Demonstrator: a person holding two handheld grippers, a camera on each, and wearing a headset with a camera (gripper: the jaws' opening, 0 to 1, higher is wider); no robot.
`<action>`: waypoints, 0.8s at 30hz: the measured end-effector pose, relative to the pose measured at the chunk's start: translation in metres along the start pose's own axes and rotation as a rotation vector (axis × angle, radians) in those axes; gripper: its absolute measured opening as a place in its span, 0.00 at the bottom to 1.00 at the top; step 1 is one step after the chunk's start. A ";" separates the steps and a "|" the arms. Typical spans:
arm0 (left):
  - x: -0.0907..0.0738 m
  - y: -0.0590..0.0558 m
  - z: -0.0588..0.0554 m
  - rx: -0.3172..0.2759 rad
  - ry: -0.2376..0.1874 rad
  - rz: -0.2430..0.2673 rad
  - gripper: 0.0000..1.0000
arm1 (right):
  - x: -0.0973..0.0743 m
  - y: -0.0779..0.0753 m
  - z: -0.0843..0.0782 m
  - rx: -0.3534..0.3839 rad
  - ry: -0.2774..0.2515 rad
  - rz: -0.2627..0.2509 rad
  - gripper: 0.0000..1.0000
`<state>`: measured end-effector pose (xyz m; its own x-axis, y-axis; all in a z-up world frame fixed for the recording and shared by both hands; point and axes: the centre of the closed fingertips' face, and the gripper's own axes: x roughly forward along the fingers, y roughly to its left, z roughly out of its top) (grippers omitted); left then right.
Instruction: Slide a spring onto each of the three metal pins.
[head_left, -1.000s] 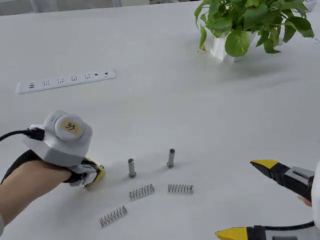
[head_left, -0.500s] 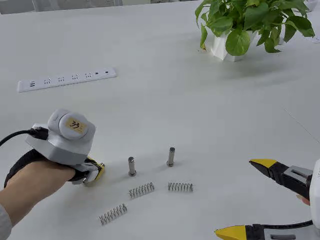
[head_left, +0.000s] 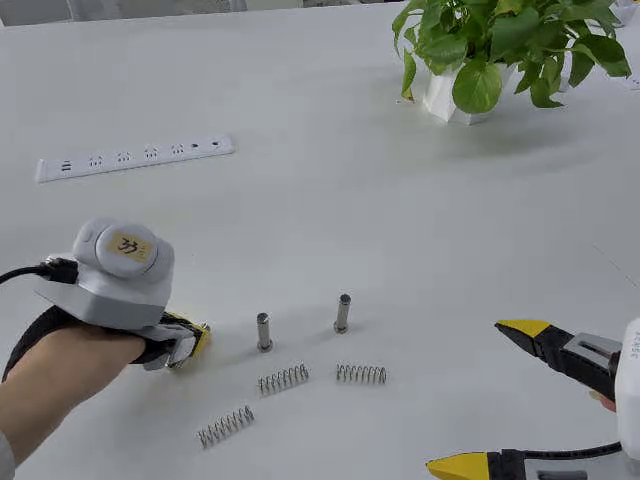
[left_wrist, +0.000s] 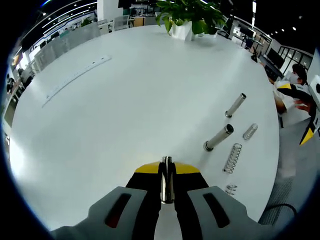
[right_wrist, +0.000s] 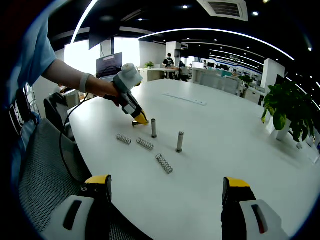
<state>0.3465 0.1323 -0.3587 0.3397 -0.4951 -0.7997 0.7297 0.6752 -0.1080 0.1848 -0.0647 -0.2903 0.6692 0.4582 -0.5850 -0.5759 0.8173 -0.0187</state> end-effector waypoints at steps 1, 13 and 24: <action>-0.001 0.000 0.001 0.001 -0.004 0.001 0.04 | 0.000 0.000 0.000 -0.001 0.000 0.001 0.91; -0.018 0.002 0.010 0.001 -0.054 0.003 0.04 | 0.004 0.005 0.004 -0.007 -0.008 0.012 0.91; -0.030 0.003 0.008 -0.013 -0.084 0.010 0.04 | 0.005 0.009 0.007 -0.014 -0.014 0.021 0.91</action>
<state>0.3430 0.1447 -0.3308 0.3959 -0.5321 -0.7485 0.7184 0.6871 -0.1085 0.1867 -0.0527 -0.2879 0.6635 0.4797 -0.5741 -0.5960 0.8028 -0.0180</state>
